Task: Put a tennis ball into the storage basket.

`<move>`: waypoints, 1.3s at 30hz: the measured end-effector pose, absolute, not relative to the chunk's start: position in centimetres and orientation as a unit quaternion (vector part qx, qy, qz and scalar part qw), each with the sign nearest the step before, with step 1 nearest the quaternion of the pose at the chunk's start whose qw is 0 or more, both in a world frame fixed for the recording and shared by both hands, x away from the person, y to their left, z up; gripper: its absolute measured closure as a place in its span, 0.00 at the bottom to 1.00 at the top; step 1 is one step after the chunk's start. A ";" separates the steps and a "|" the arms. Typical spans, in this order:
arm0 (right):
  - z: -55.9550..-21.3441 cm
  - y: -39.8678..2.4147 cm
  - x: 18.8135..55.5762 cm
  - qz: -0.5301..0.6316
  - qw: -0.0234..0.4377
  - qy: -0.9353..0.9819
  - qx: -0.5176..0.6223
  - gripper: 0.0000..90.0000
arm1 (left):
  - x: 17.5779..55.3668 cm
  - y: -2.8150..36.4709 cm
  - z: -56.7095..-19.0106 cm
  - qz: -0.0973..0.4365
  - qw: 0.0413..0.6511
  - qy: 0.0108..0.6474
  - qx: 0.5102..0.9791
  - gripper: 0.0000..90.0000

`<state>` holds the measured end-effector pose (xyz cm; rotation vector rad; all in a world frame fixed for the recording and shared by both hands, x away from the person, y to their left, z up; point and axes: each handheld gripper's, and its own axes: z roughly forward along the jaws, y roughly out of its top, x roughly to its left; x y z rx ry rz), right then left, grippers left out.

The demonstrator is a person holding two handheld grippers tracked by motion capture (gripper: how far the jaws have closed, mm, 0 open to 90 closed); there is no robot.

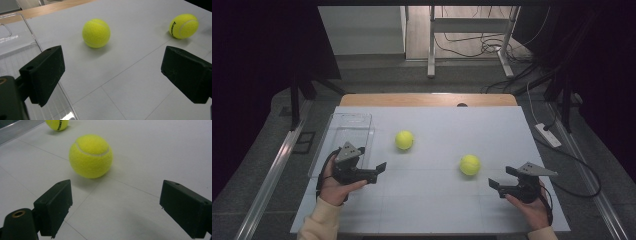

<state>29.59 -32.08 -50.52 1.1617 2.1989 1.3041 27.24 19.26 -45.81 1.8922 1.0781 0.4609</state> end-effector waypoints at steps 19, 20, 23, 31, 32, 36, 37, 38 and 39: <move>-50.7 -32.1 29.6 0.454 0.166 0.775 0.408 0.12 | 29.1 17.1 -45.6 0.175 0.431 0.418 0.780 0.07; -50.7 -32.1 29.6 0.453 0.166 0.775 0.408 0.12 | 29.2 17.0 -45.6 0.173 0.431 0.418 0.780 0.07; -50.7 -32.1 29.6 0.453 0.166 0.775 0.408 0.12 | 29.4 16.8 -45.6 0.172 0.429 0.417 0.782 0.07; -50.7 -32.0 29.6 0.451 0.167 0.777 0.407 0.12 | 29.9 16.1 -45.4 0.171 0.430 0.410 0.786 0.07; -50.8 -32.0 29.6 0.451 0.167 0.777 0.408 0.12 | 30.0 16.0 -45.4 0.170 0.429 0.409 0.787 0.07; -50.8 -32.0 29.6 0.449 0.167 0.777 0.408 0.12 | 30.4 15.6 -45.2 0.172 0.425 0.408 0.790 0.07; -50.8 -32.0 29.6 0.449 0.167 0.777 0.408 0.12 | 30.5 15.6 -45.2 0.171 0.425 0.406 0.791 0.07; -50.8 -32.0 29.6 0.449 0.167 0.777 0.408 0.12 | 30.6 15.4 -45.1 0.171 0.425 0.405 0.791 0.07; -50.8 -32.0 29.6 0.448 0.167 0.778 0.409 0.12 | 30.7 15.3 -45.1 0.170 0.424 0.404 0.792 0.07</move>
